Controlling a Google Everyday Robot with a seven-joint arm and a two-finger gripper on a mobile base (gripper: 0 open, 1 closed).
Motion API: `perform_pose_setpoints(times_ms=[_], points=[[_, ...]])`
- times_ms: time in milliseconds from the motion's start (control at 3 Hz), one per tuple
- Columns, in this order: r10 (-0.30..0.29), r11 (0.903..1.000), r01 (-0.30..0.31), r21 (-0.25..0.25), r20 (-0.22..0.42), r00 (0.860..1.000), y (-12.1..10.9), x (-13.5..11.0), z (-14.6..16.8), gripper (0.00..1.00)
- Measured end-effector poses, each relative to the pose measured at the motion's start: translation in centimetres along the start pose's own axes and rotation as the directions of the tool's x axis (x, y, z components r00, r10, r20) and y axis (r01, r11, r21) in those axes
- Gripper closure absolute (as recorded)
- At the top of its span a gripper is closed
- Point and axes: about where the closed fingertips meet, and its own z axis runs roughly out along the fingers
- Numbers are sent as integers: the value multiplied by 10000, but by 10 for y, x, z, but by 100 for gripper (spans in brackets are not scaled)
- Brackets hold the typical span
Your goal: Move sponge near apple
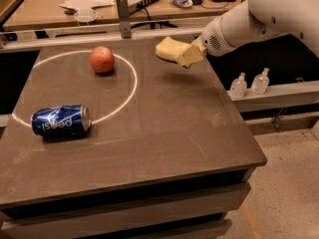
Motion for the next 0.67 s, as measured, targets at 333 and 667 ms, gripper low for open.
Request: perform_pose_setpoints(times_ms=[333, 667], points=[[636, 9969, -638, 451, 50, 9980, -10, 2, 32, 100], [880, 9956, -884, 301, 144, 9960, -7, -5, 63, 100]])
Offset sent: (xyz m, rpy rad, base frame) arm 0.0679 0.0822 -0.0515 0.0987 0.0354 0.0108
